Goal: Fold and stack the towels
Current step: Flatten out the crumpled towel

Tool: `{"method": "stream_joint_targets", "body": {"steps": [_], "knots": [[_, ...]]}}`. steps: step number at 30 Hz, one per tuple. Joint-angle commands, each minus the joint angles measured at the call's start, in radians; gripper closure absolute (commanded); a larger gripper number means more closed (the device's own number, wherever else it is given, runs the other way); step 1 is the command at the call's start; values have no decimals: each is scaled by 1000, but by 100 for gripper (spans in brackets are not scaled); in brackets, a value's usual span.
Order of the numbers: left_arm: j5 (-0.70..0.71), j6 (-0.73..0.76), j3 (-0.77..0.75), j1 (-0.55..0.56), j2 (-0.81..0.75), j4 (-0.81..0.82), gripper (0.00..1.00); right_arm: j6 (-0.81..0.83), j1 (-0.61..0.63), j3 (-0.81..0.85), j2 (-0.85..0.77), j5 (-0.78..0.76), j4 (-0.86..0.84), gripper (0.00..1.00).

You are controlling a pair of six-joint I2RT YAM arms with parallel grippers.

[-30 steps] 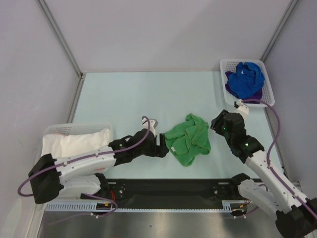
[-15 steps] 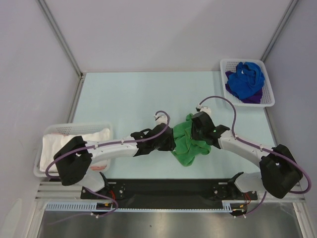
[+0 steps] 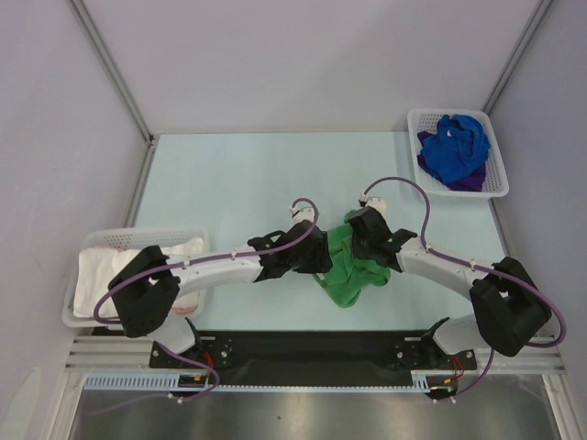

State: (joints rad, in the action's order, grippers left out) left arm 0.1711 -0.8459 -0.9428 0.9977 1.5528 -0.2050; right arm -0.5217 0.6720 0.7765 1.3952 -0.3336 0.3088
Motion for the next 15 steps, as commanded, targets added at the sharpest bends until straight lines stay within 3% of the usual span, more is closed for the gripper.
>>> {"method": "stream_joint_targets", "body": {"steps": [1, 3, 4, 6, 7, 10, 15], "knots": [[-28, 10, -33, -21, 0, -4, 42, -9, -2, 1, 7, -45, -13, 66], [-44, 14, -28, -25, -5, 1, 41, -6, -15, -6, 2, -47, -14, 70], [-47, 18, -24, -28, -10, 4, 41, -3, -21, -11, -8, -35, -17, 76], [-50, 22, -25, -28, -11, 6, 38, 3, -41, -28, -22, -22, -19, 77], [-54, 24, -21, -30, -11, 13, 37, 3, -46, -31, -36, -18, -17, 69], [-64, 21, -13, -33, -13, 19, 37, 3, -46, -43, -61, -7, -31, 59], [-67, 30, -2, -36, -28, 21, 37, -17, -22, -36, -53, -13, -45, 57]]}}
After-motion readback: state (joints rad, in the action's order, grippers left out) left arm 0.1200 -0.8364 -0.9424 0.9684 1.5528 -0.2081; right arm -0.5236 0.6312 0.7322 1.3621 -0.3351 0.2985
